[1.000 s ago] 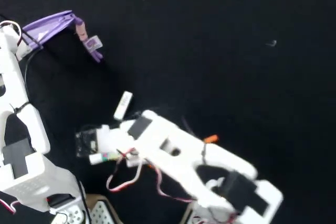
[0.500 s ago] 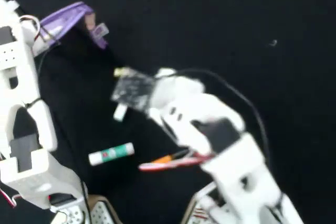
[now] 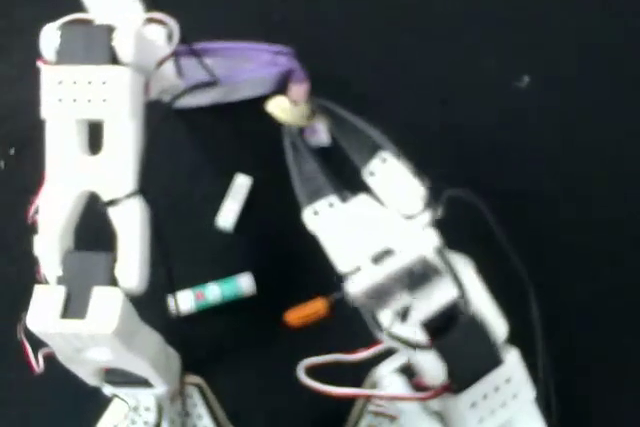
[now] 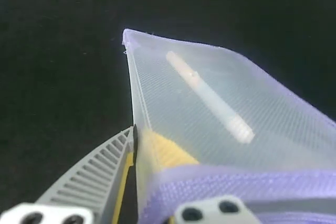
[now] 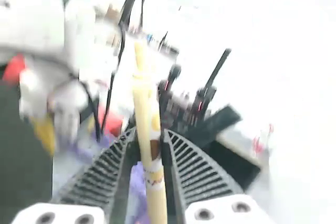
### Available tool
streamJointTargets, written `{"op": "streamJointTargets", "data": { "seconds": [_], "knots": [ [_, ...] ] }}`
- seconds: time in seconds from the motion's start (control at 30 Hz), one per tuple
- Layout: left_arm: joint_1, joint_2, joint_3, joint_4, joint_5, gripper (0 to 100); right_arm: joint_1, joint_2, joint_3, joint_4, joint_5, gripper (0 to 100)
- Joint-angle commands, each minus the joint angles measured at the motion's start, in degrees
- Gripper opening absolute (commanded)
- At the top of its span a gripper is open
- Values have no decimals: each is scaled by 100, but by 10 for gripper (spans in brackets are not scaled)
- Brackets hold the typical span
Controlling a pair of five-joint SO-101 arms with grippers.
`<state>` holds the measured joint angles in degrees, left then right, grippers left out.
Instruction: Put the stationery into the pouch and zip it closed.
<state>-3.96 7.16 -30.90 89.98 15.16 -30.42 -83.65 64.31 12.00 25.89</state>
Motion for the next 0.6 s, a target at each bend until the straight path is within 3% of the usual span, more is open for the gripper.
{"op": "streamJointTargets", "data": {
  "seconds": [0.0, 0.17, 0.3, 0.57],
  "knots": [
    [374, -97, -400, 53, 220, 30, 88, -453, 532, -1284, -888, 11],
    [549, -62, -347, 53, 237, 30, 88, -374, 1420, -2796, -1609, 11],
    [549, -62, -338, 53, 264, 30, 88, 110, 1868, -3912, -1679, 11],
    [558, -53, -330, 62, 264, 30, 88, 2316, 1376, -5591, -1890, 11]
  ]
}}
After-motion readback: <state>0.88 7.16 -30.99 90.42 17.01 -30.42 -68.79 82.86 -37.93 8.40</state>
